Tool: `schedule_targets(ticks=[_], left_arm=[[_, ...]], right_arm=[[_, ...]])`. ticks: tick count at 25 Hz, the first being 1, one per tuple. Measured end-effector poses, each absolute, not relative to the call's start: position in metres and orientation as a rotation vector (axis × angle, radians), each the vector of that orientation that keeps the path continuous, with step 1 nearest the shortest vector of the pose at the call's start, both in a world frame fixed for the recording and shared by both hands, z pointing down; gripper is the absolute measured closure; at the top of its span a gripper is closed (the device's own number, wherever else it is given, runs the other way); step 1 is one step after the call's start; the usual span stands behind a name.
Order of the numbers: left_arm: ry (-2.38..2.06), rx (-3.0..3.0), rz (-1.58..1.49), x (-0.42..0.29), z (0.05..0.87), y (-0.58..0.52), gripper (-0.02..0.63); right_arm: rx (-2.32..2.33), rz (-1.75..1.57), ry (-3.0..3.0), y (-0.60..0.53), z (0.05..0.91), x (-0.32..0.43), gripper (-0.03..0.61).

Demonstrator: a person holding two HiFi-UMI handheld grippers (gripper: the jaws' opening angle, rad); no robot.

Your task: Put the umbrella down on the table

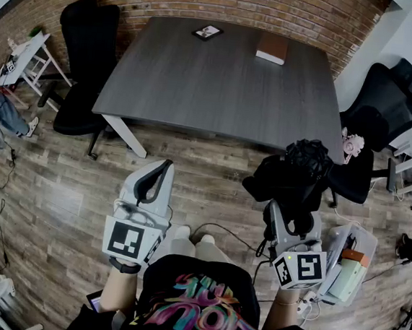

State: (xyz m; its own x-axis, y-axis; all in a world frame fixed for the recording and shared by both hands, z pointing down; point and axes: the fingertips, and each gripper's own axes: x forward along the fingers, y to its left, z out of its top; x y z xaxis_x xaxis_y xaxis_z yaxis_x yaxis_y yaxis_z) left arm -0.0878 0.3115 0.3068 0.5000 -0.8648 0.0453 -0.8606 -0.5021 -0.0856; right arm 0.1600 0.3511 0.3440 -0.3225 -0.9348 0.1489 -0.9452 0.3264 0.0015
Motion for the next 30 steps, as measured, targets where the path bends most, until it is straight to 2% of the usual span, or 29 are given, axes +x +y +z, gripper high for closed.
schedule_targets(ticks=[19,30], left_arm=[[1.564,-2.663,-0.119,-0.08,0.316,0.302,0.612],[1.488,-2.729,-0.095,-0.096,0.313,0.196,0.612]], right_arm=[[1.739,0.135,-2.498,0.341,0.352,0.159,0.345],[1.757,0.136,-2.451,0.244,0.353,0.129,0.345]])
